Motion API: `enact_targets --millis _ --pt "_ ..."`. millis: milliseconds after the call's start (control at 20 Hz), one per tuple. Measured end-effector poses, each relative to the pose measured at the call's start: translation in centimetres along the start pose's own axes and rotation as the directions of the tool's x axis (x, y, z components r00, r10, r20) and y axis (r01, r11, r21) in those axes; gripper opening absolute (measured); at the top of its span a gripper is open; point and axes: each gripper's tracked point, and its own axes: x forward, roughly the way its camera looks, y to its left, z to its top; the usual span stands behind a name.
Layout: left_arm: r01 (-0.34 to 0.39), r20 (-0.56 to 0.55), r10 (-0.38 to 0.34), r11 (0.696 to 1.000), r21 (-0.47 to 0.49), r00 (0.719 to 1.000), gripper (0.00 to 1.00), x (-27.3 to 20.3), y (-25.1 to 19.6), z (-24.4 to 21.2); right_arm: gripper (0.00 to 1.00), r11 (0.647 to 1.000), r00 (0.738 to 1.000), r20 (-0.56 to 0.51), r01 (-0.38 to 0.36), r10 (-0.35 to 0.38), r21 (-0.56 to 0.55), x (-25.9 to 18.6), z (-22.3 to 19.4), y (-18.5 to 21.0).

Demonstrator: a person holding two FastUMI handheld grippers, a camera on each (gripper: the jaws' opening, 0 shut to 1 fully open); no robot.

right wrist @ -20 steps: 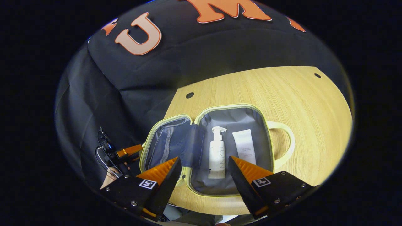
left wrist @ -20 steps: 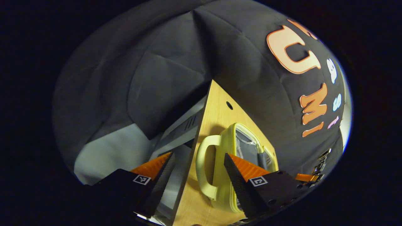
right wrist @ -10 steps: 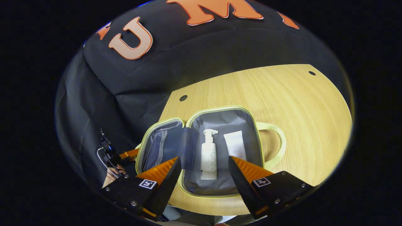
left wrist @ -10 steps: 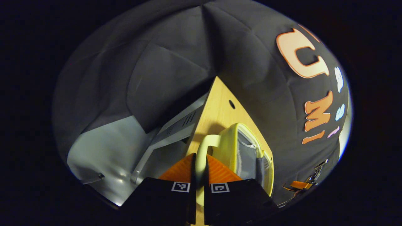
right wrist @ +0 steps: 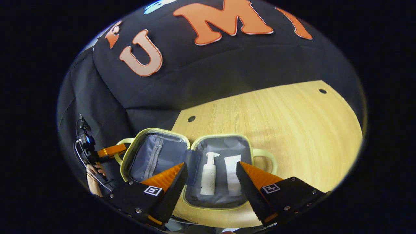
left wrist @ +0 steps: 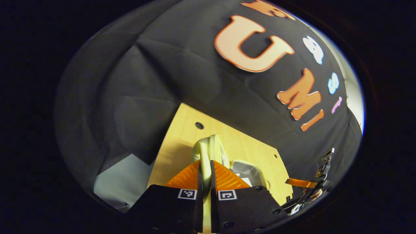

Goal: First open the suitcase, pack the skin care products into it, and then close the suitcase.

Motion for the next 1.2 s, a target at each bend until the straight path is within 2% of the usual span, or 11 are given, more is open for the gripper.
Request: enact_targets --millis 200,350,550,900,1200 --pt "0.05 -0.015 -0.048 0.99 0.135 0.999 0.1 1.1 -10.2 0.8 0.95 0.996 0.989 0.136 0.062 -0.052 -0.07 -2.9 4.8 -3.9" --pt "0.098 -0.051 -0.089 0.972 0.216 0.995 0.1 2.6 -16.5 -0.1 0.95 0.992 0.976 0.202 0.1 -0.083 -0.075 -4.9 7.6 -7.2" --pt "0.149 -0.113 -0.121 0.949 0.277 0.986 0.1 5.6 -23.5 -2.5 0.95 0.985 0.956 0.262 0.159 -0.135 -0.073 -6.9 9.5 -12.0" --pt "0.214 -0.218 -0.153 0.932 0.292 0.964 0.1 12.8 -32.4 -9.5 0.95 0.973 0.932 0.305 0.223 -0.194 -0.063 -9.8 10.7 -19.0" --pt "0.187 -0.311 -0.082 0.927 0.325 0.947 0.1 19.6 -35.6 -17.5 0.95 0.967 0.923 0.313 0.25 -0.225 -0.043 -12.0 9.5 -23.7"
